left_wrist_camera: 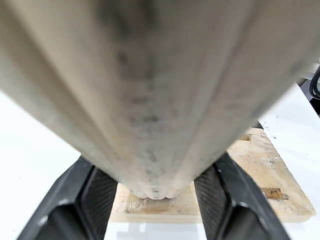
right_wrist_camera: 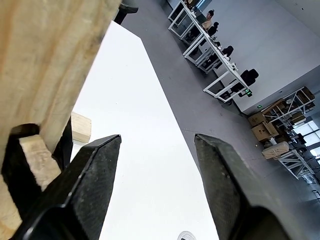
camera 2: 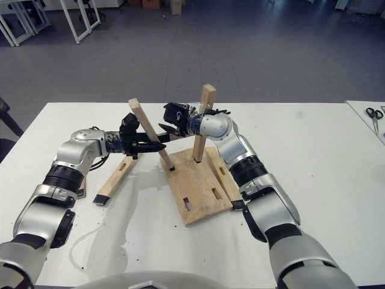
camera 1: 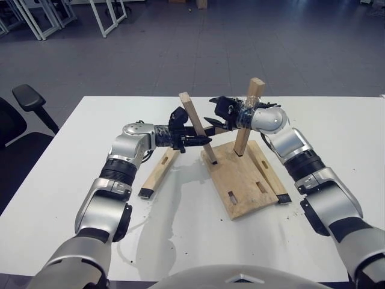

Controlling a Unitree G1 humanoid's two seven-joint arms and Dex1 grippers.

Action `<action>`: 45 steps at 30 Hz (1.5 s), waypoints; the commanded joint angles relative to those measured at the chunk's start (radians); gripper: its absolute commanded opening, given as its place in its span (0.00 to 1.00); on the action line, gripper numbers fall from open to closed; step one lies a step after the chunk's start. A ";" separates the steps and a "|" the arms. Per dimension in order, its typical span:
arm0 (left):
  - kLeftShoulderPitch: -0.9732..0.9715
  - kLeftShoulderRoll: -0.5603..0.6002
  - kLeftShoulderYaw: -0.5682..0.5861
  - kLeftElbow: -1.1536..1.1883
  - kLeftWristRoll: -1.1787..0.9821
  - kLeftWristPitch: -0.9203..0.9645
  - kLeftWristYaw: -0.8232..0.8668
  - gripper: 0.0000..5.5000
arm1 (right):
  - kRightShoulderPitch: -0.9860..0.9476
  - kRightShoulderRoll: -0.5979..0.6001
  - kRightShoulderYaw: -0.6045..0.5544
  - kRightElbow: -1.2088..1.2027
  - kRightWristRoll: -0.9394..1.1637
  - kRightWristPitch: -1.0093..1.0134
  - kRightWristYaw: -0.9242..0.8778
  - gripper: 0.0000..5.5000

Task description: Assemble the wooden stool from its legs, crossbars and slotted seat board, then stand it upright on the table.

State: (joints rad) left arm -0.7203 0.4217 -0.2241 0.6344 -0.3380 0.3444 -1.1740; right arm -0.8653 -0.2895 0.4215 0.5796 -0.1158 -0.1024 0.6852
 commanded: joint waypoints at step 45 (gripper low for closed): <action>-0.009 -0.028 -0.267 0.126 0.183 0.183 0.094 0.37 | 0.316 -0.064 -0.050 -0.306 -0.145 0.210 -0.071 0.49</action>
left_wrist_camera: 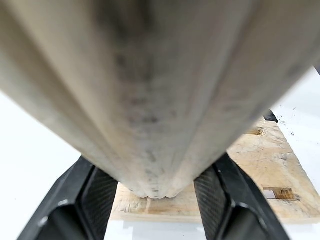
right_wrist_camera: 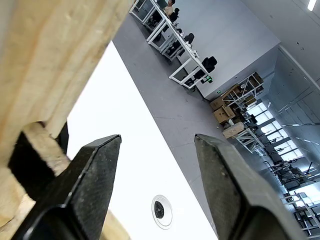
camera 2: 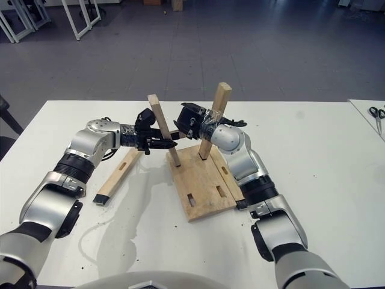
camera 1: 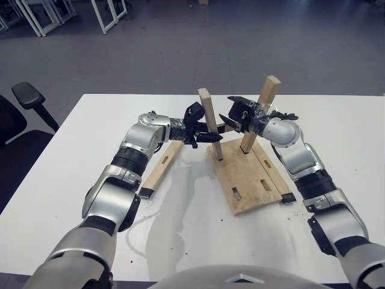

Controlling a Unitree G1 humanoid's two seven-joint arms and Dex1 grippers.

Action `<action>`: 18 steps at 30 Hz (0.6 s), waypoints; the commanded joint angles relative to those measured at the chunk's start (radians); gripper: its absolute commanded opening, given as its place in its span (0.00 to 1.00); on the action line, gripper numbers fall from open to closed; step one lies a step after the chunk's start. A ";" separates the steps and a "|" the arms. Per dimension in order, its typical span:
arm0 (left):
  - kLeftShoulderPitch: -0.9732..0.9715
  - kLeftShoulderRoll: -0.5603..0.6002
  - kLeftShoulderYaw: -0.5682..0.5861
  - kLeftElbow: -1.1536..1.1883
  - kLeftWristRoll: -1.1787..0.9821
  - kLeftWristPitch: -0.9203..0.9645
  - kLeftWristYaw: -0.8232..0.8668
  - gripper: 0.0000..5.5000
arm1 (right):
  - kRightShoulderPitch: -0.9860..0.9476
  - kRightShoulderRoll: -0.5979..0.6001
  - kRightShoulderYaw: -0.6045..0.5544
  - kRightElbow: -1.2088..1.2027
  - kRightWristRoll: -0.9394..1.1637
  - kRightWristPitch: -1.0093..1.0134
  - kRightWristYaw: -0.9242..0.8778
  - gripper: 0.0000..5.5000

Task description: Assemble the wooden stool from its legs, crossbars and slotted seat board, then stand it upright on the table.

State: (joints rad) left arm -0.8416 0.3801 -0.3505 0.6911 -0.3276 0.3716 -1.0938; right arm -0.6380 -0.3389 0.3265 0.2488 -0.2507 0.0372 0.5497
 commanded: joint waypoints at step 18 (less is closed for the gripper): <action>0.138 0.028 -0.133 0.047 0.167 0.166 0.022 0.37 | 0.059 -0.011 0.037 -0.091 -0.026 0.055 0.041 0.49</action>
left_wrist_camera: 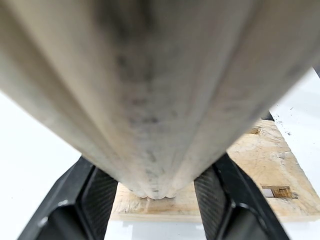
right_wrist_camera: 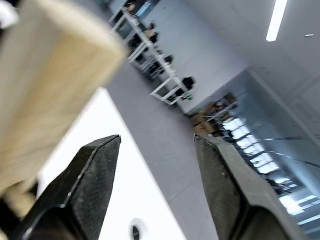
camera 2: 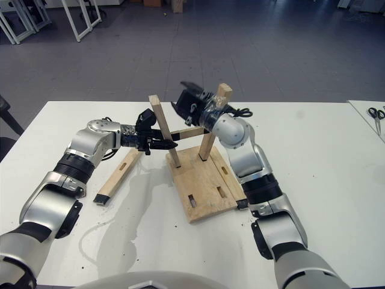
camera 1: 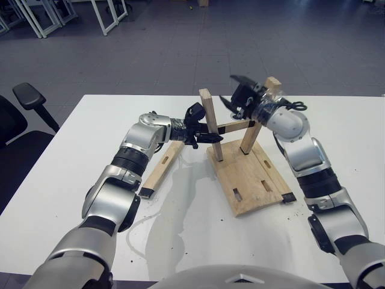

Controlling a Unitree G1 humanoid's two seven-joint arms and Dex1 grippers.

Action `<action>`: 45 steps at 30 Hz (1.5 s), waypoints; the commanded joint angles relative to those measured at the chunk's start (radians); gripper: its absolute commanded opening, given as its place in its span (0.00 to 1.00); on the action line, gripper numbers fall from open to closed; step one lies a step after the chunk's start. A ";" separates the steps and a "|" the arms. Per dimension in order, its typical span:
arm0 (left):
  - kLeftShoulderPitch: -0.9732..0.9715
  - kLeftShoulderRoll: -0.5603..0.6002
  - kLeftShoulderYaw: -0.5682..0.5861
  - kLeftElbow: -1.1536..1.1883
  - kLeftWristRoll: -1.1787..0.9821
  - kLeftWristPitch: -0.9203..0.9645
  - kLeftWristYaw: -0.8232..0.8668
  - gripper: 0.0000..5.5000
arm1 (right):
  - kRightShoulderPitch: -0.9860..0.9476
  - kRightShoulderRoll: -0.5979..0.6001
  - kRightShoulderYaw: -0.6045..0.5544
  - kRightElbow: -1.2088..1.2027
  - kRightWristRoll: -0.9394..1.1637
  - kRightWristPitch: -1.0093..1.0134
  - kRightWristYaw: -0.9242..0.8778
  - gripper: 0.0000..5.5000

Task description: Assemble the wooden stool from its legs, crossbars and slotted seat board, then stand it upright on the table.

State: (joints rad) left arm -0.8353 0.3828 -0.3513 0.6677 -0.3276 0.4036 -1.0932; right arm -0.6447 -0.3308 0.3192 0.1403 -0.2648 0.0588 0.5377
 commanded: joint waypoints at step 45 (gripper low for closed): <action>1.113 -0.023 0.609 -0.934 0.226 -0.090 0.845 0.54 | 0.428 -0.011 -0.554 -0.451 0.234 0.193 -0.324 0.49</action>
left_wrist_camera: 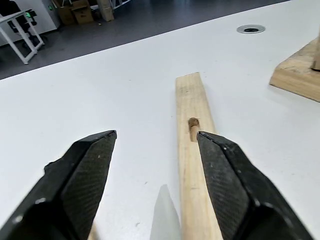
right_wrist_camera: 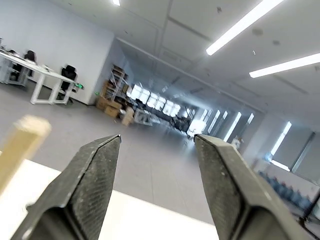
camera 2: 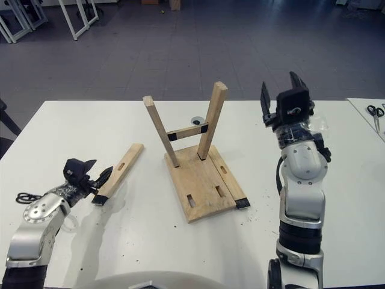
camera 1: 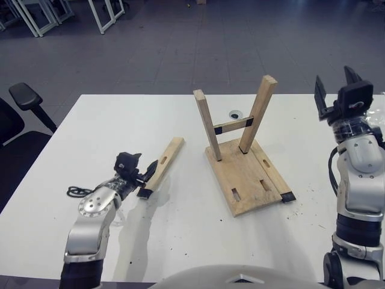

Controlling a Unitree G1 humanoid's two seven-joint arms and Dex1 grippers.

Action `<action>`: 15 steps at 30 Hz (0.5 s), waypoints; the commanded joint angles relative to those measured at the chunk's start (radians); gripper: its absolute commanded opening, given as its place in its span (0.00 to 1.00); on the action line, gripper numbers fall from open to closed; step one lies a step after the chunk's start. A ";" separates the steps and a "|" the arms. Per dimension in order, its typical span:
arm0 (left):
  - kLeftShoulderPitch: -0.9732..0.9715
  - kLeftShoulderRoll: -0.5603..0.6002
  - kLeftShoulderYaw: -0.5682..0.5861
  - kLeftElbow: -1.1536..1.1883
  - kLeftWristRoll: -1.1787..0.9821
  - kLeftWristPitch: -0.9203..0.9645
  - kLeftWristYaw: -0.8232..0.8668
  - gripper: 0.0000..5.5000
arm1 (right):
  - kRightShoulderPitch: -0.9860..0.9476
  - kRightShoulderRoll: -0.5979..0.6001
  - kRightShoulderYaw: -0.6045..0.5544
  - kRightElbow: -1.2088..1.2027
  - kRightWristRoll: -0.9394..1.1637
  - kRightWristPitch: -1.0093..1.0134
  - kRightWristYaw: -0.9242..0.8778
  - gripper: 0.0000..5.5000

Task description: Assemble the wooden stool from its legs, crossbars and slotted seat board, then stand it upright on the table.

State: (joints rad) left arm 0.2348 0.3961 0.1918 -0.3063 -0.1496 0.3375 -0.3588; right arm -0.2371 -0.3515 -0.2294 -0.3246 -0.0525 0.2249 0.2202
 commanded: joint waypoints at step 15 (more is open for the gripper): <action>0.056 -0.178 0.120 0.135 -0.017 0.171 0.242 0.46 | 0.011 -0.008 0.040 0.032 0.042 0.048 0.007 0.49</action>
State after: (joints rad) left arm 0.2838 0.2358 0.2947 -0.2042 -0.1469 0.4374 -0.1320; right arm -0.2166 -0.3539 -0.1928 -0.2927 -0.0167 0.2542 0.2242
